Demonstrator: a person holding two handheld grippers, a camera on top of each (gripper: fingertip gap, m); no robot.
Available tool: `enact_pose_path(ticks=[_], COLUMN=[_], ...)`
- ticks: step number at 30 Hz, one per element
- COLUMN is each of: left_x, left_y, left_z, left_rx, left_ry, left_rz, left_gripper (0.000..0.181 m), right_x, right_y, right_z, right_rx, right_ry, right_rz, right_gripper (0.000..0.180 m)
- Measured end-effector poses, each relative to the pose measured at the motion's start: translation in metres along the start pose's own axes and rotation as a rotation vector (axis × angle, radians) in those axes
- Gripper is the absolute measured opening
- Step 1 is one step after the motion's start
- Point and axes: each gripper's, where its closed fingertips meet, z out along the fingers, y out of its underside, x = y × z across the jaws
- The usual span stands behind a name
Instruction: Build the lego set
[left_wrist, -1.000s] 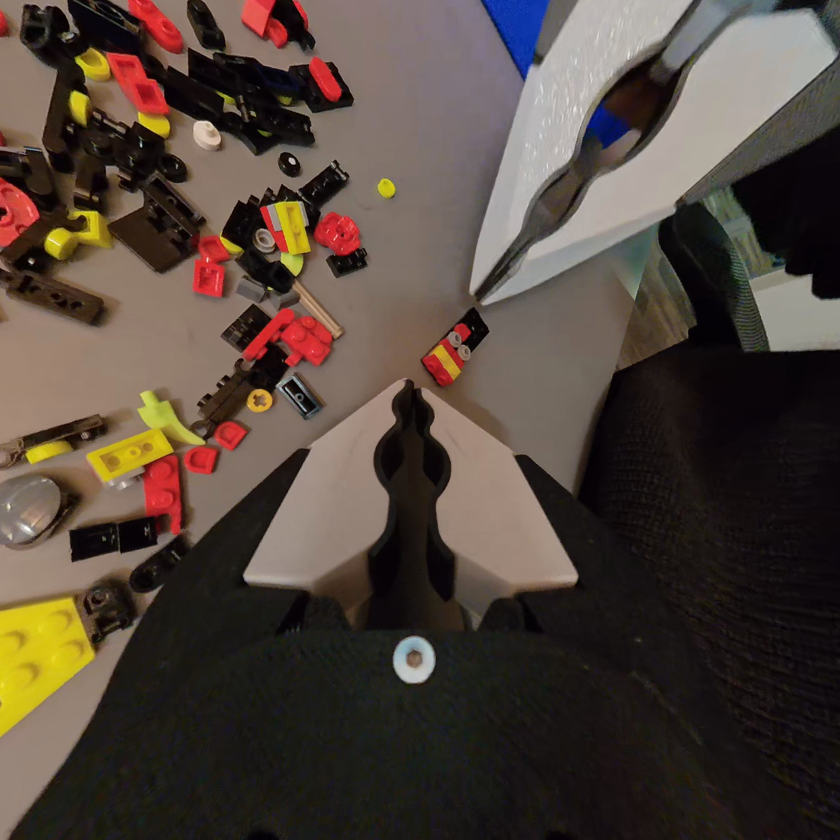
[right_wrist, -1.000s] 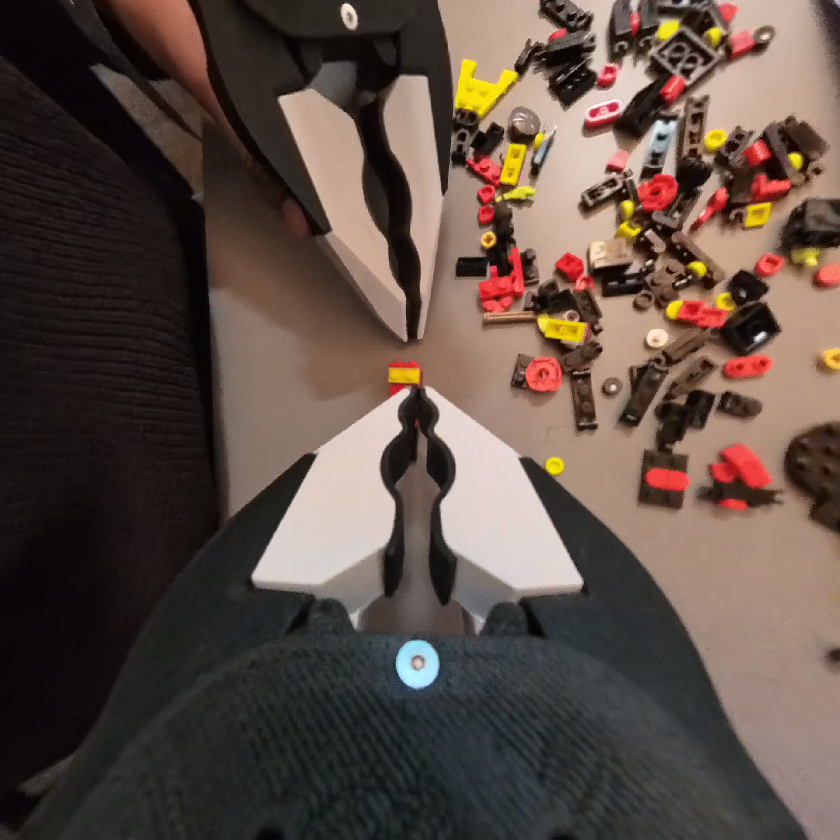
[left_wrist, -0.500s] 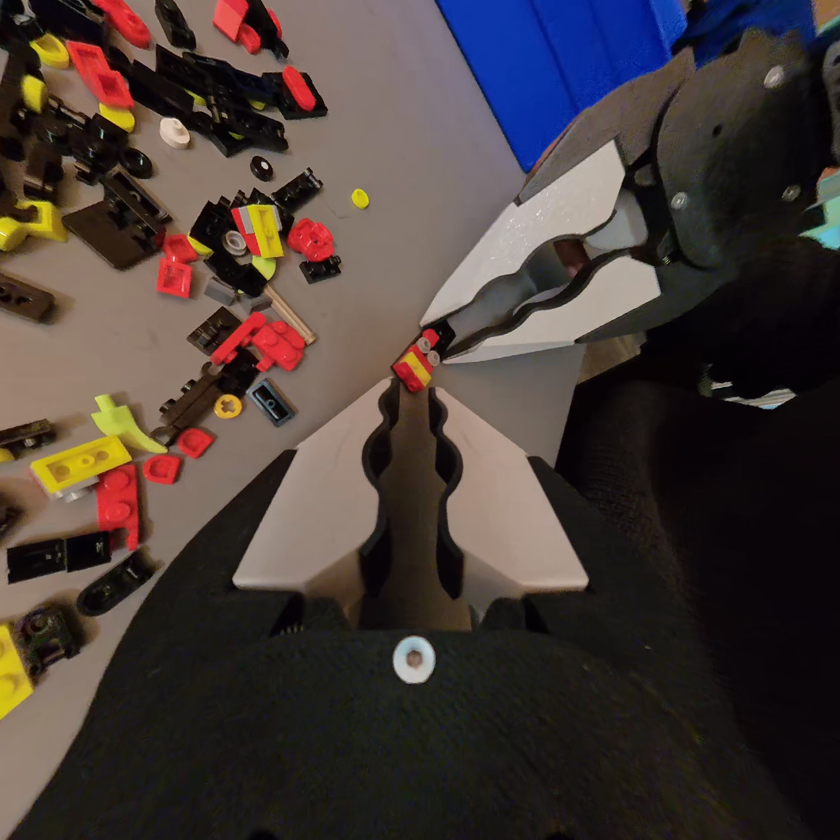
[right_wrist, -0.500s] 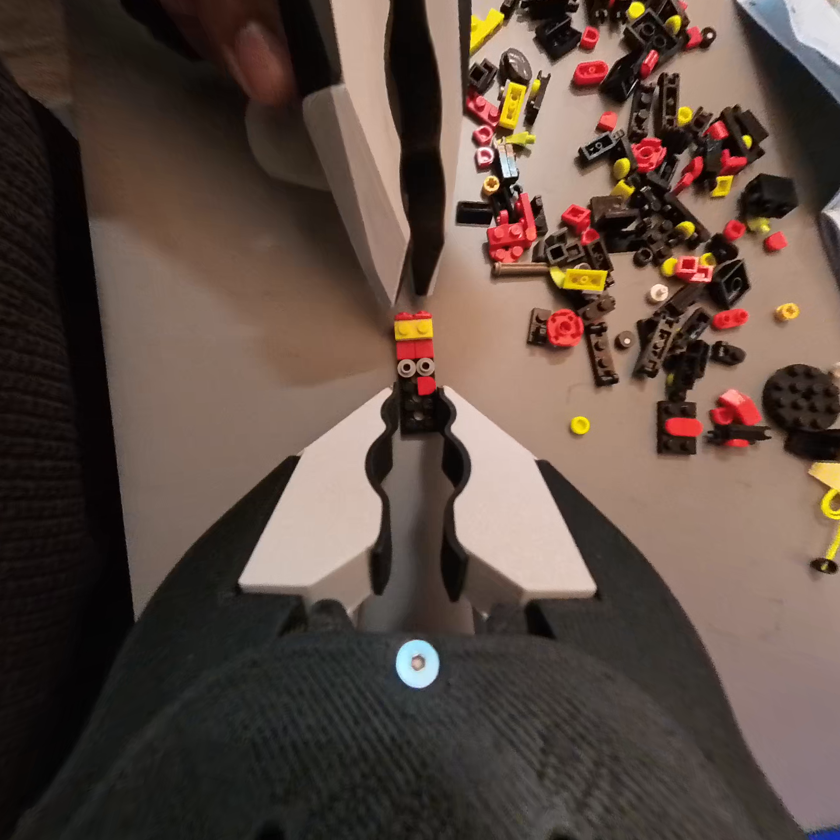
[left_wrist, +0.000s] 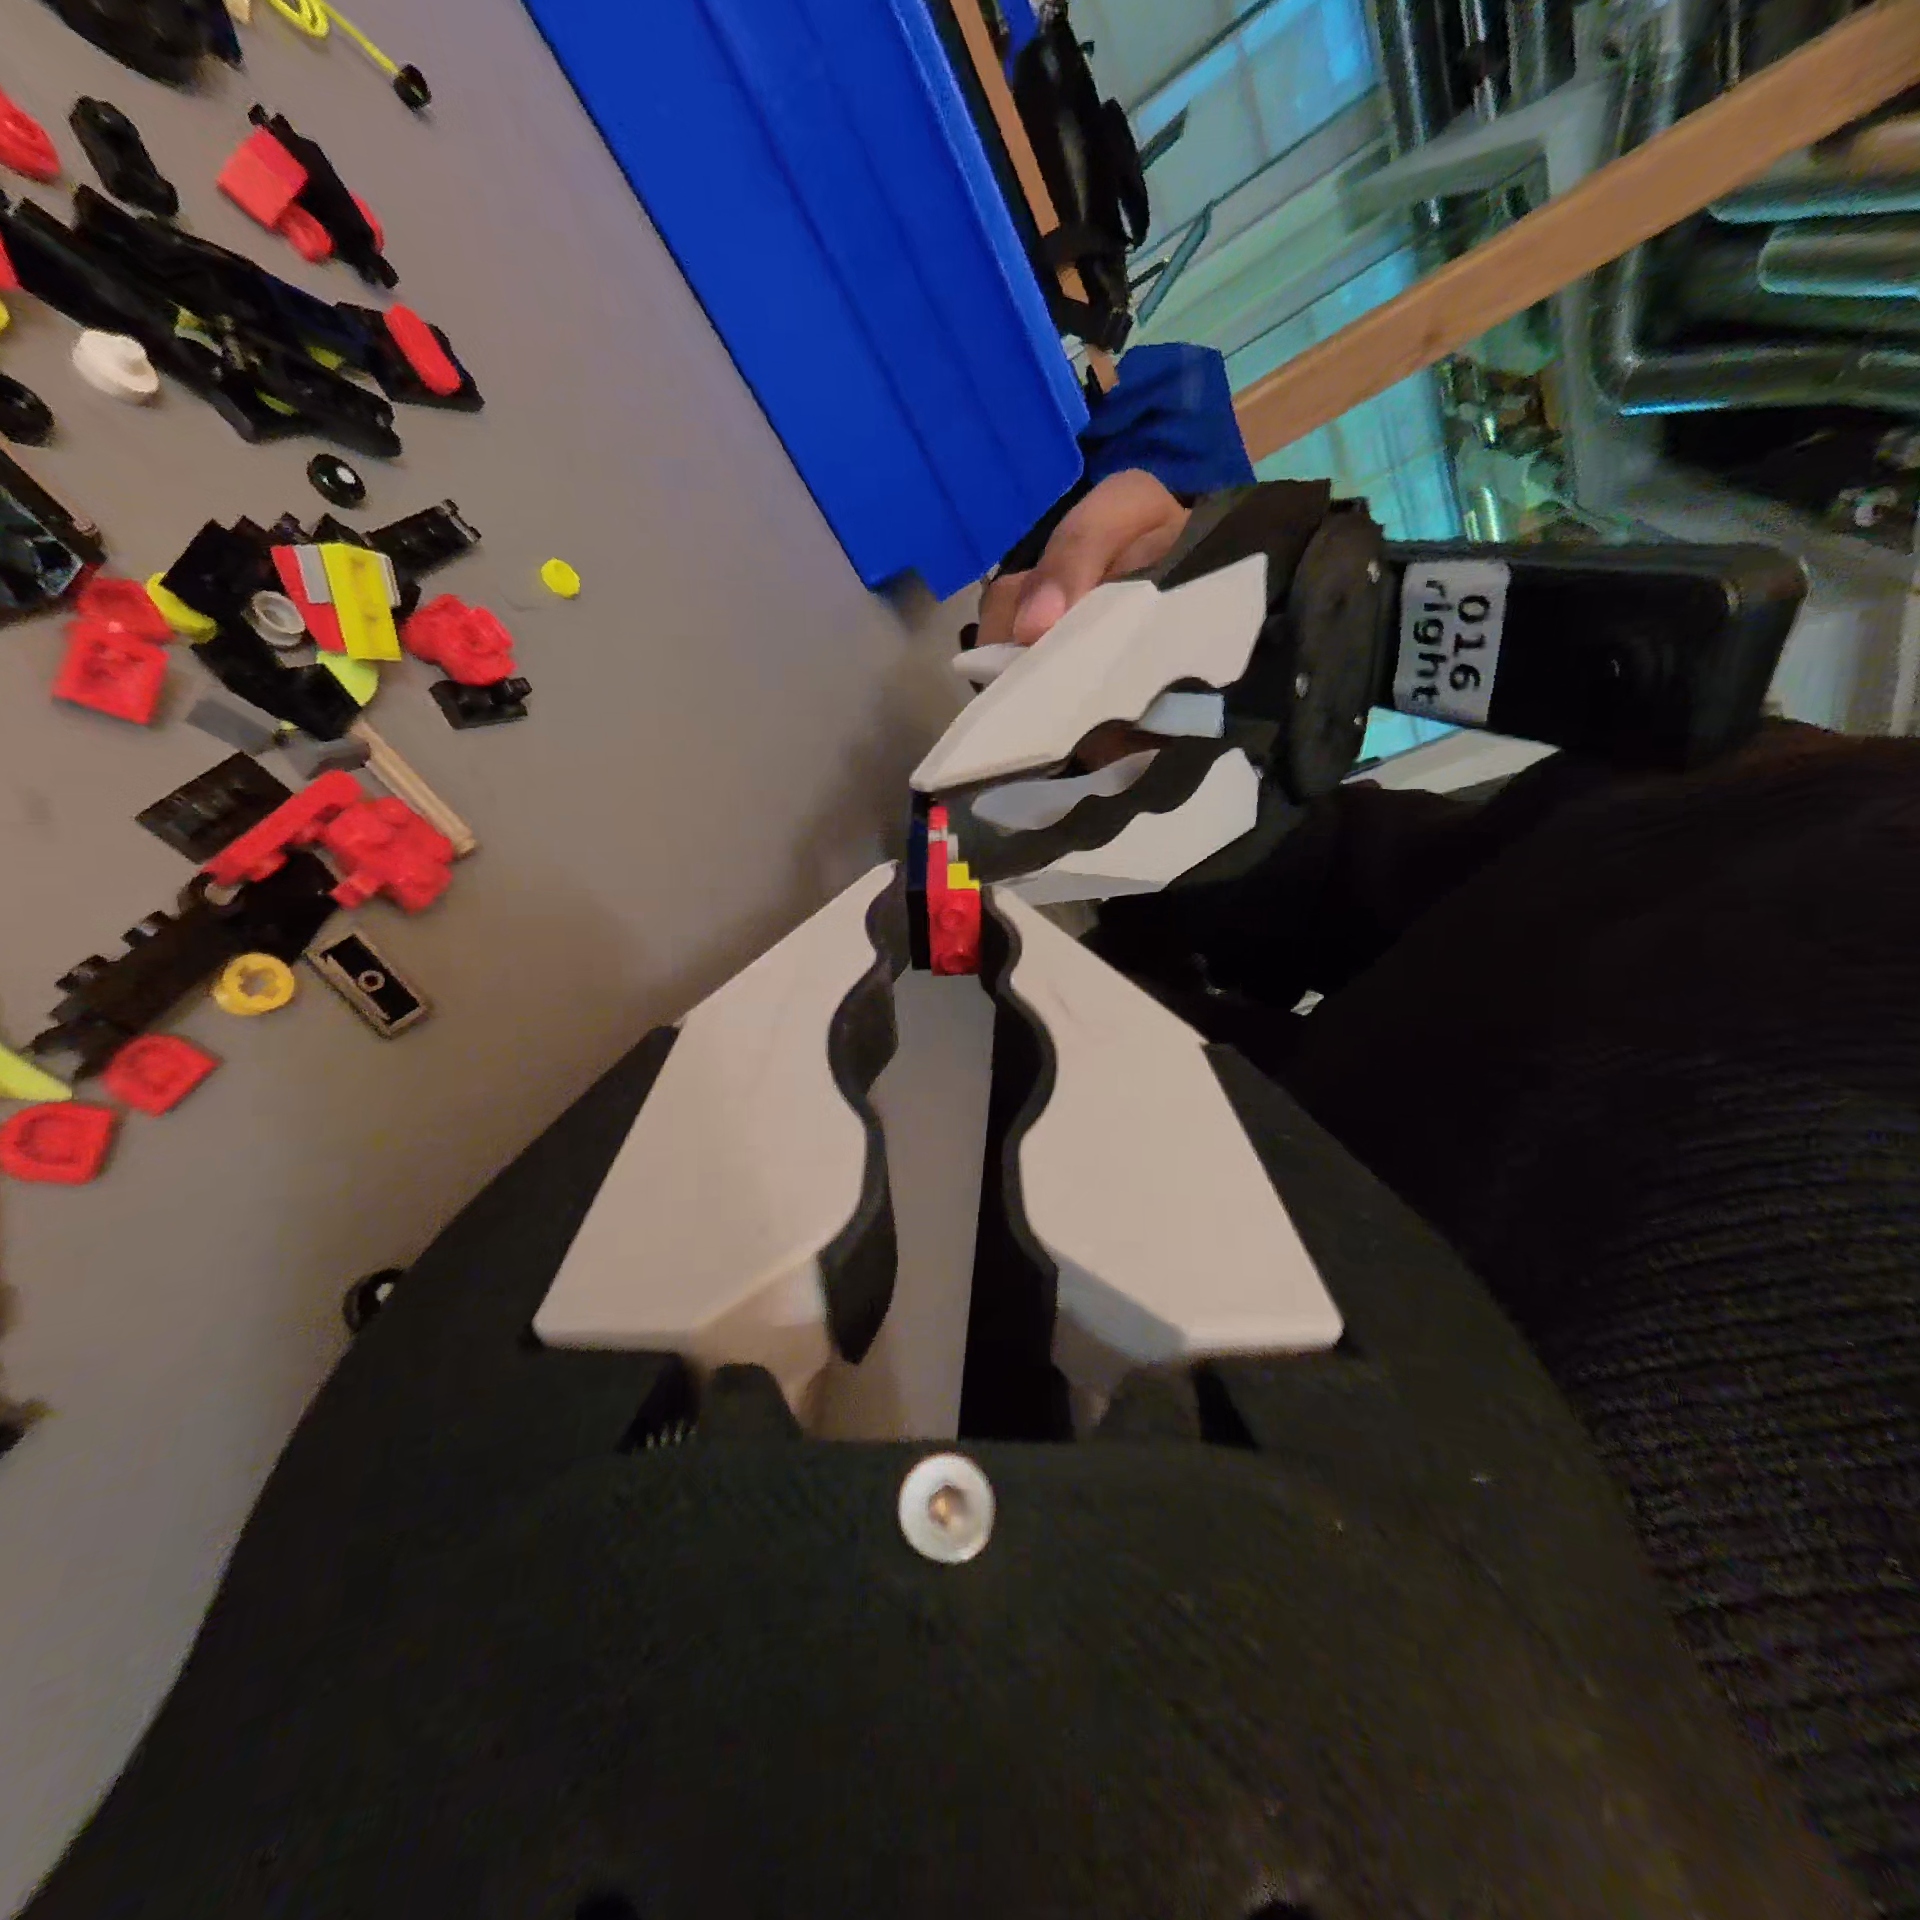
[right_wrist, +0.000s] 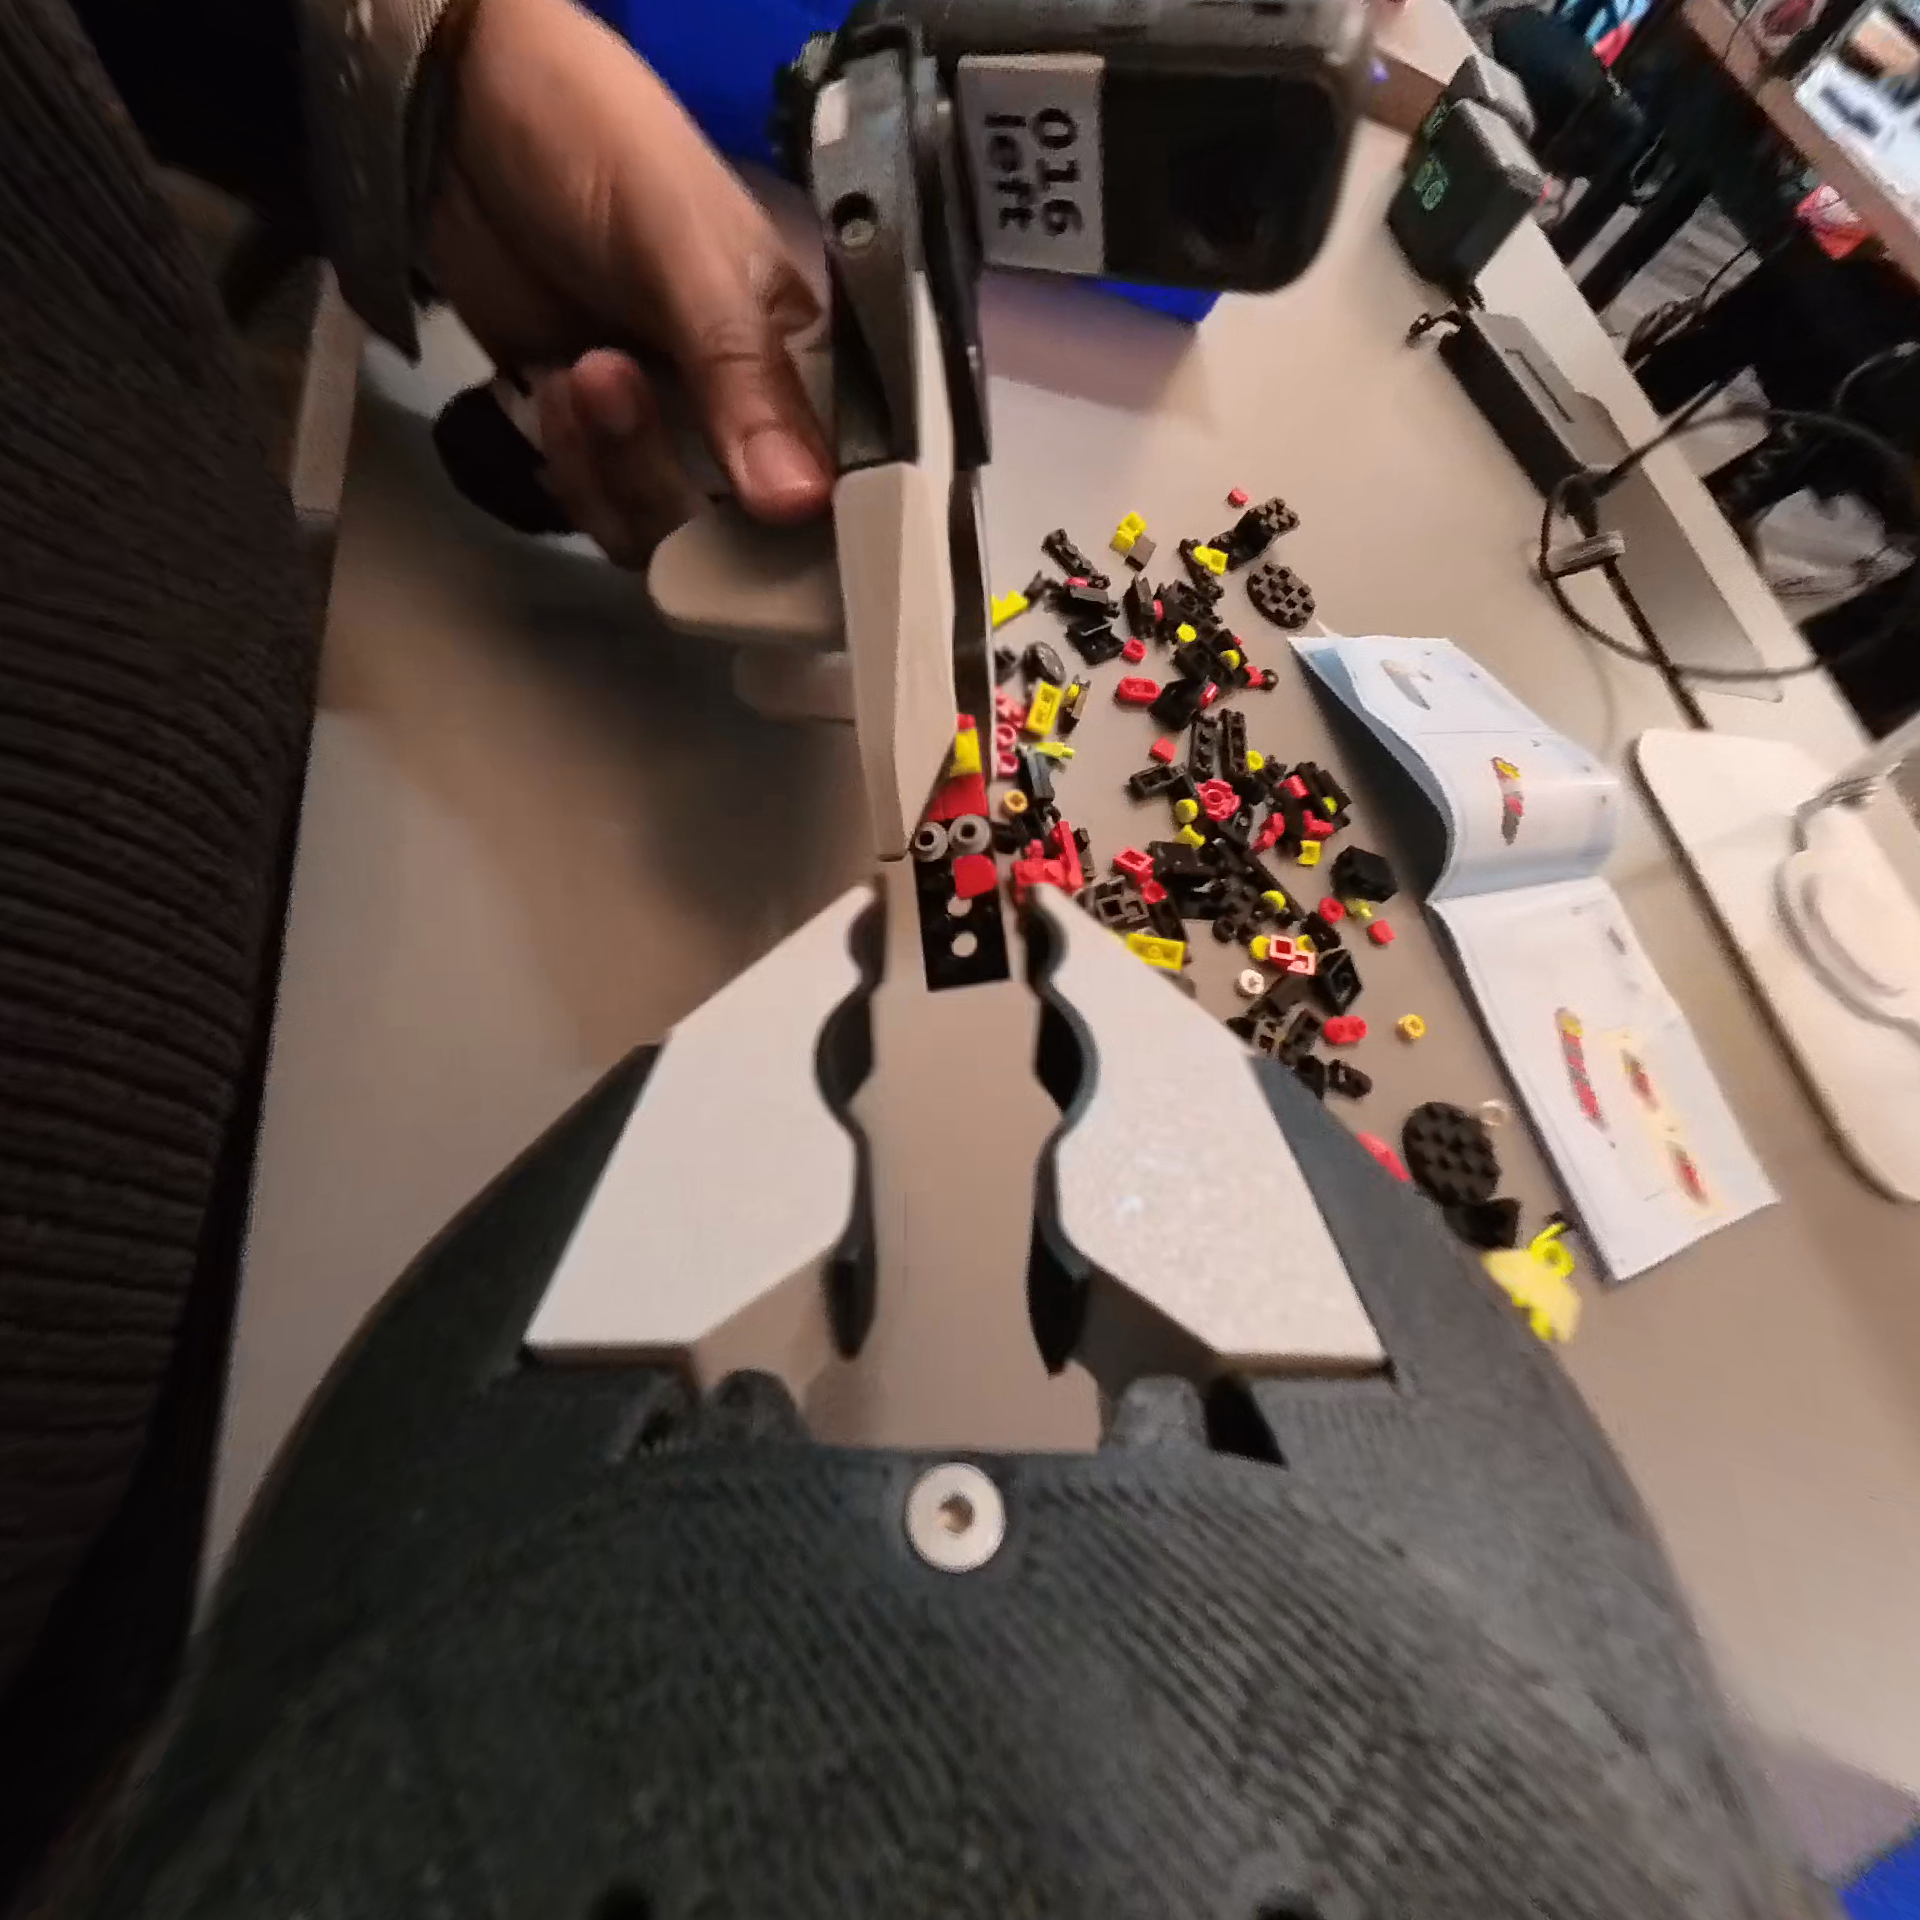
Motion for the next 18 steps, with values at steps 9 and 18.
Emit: enact_pose_path(ticks=[9,18], left_x=[0.031,0.049], left_y=[-0.015,-0.02], left_z=[-0.008,-0.007], left_rx=[0.095,0.148], left_ry=[0.023,0.008], left_rz=[0.318,0.526], left_gripper=[0.008,0.009], right_x=[0.023,0.015], right_y=[-0.039,-0.045], right_z=[-0.036,-0.036], right_rx=[0.39,0.422], right_ry=[-0.282,-0.363], right_rz=[0.629,0.637], right_gripper=[0.031,0.01])
